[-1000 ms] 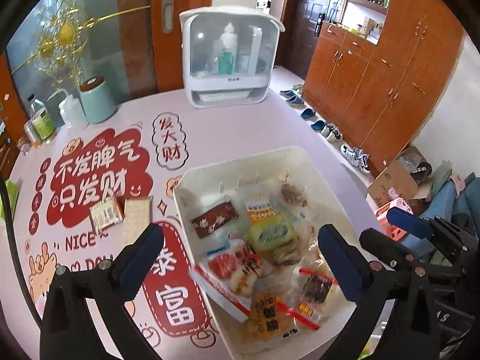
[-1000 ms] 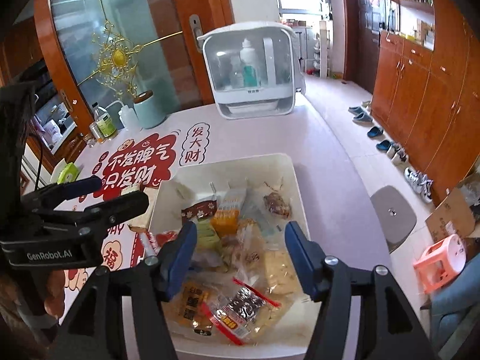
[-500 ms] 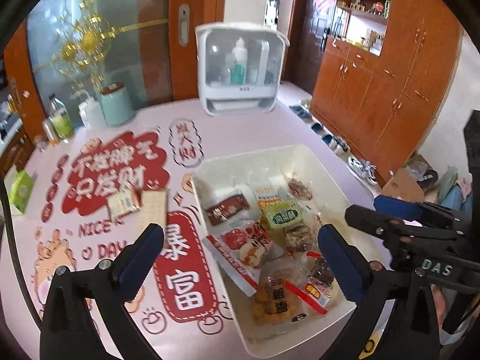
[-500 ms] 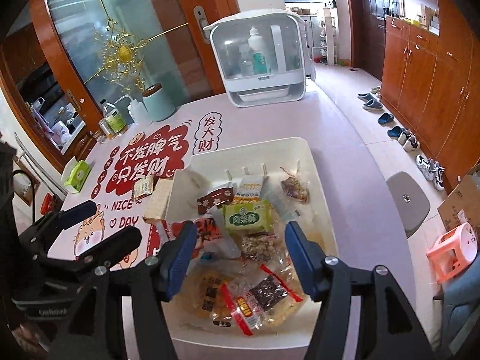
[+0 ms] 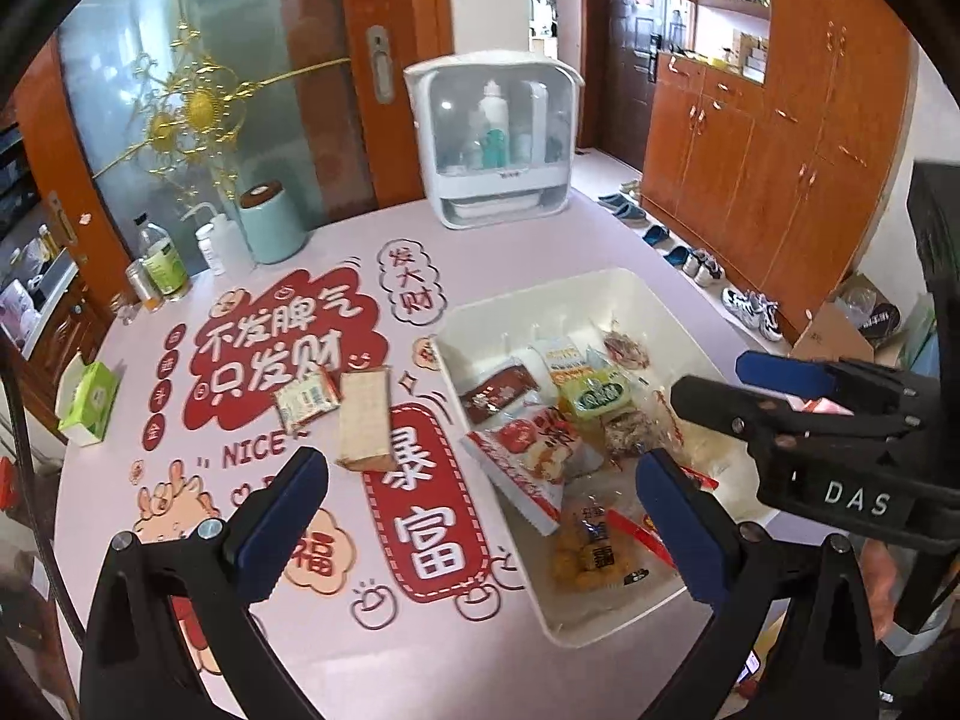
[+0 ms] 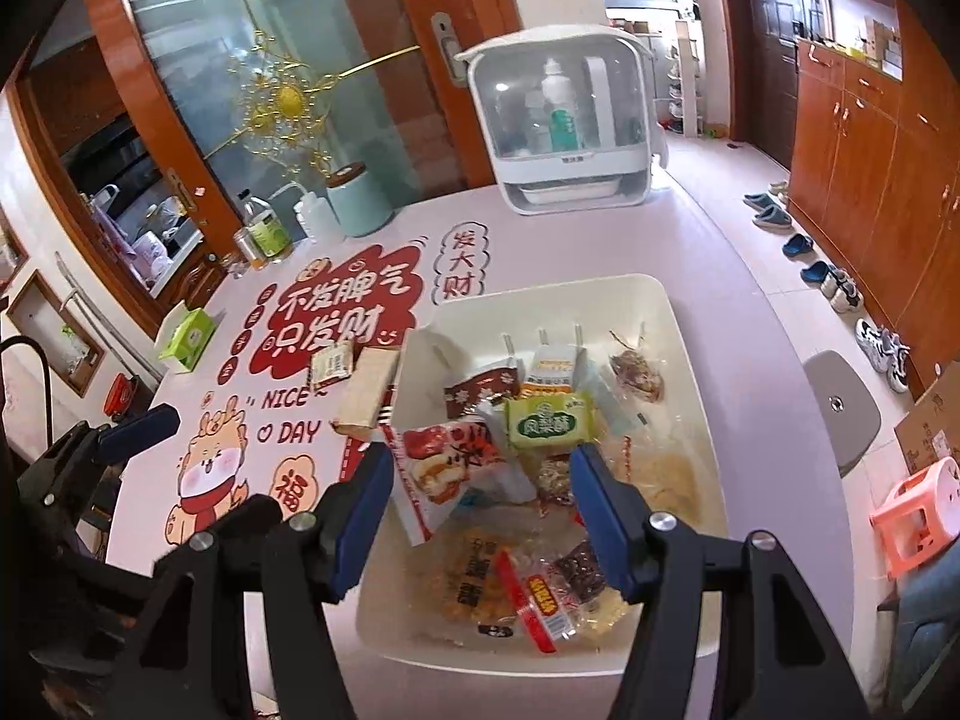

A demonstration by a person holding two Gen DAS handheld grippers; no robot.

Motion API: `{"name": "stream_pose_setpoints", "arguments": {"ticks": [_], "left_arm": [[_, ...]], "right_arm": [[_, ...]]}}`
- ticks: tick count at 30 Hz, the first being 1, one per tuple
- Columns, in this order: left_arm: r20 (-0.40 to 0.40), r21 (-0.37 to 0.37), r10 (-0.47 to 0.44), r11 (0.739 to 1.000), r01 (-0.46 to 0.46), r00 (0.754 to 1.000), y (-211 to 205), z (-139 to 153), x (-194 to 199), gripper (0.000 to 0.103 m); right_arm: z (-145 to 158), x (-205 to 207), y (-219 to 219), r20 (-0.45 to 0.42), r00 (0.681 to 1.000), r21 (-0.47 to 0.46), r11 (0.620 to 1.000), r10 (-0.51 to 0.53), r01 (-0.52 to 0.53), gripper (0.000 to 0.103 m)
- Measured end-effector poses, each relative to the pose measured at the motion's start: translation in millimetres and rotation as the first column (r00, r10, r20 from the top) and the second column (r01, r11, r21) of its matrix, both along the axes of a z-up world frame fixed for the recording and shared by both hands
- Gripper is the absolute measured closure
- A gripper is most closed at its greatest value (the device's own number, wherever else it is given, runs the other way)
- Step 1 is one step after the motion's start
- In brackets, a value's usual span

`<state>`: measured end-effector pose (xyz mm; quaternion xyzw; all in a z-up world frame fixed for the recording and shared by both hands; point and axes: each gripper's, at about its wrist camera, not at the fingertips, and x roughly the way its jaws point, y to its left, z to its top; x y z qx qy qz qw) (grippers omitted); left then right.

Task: Organize snacks
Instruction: 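Move both tools back over the white packet and beige cracker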

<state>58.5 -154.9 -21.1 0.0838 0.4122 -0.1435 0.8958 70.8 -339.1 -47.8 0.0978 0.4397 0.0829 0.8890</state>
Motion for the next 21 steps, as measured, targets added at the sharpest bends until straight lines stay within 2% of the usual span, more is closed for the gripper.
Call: {"name": "stream_pose_setpoints", "arguments": {"ticks": [6,11,17,21], "left_arm": [[0.077,0.048,0.062,0.997,-0.066,0.995,40,32,0,0.001],[0.156,0.107,0.086,0.989,-0.103,0.984,79,72,13,0.001],[0.225,0.139,0.071,0.985,-0.104,0.972,126,119,45,0.001],[0.259,0.212,0.02,0.974,-0.077,0.966,147,135,84,0.001]], "right_arm": [[11,1,21,0.029,0.998,0.005,0.998,0.057,-0.057,0.041],[27,12,45,0.057,0.992,0.006,0.993,0.115,-0.116,0.041],[59,40,81,0.103,0.98,-0.024,0.986,0.168,-0.167,0.041],[79,75,111,0.082,0.98,-0.022,0.984,0.181,-0.18,0.041]]}}
